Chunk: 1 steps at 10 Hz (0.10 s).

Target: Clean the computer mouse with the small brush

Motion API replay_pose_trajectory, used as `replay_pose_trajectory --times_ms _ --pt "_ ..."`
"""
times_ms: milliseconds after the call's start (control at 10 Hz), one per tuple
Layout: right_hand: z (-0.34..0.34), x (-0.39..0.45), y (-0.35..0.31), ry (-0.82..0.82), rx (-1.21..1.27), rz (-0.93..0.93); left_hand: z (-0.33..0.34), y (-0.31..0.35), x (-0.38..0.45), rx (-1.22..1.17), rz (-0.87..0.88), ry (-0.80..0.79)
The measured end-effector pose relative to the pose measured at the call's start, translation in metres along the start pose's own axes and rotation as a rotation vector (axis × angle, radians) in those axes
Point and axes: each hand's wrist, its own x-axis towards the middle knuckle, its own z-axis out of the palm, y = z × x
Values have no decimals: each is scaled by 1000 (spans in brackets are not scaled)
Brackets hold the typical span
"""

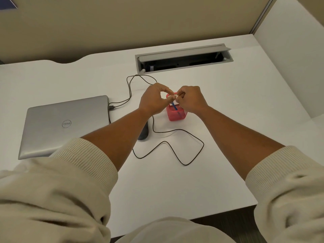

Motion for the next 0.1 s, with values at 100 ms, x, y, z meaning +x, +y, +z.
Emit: replay_pose_trajectory --times_ms 100 --pt "-3 -1 -1 43 0 6 -4 4 1 14 6 38"
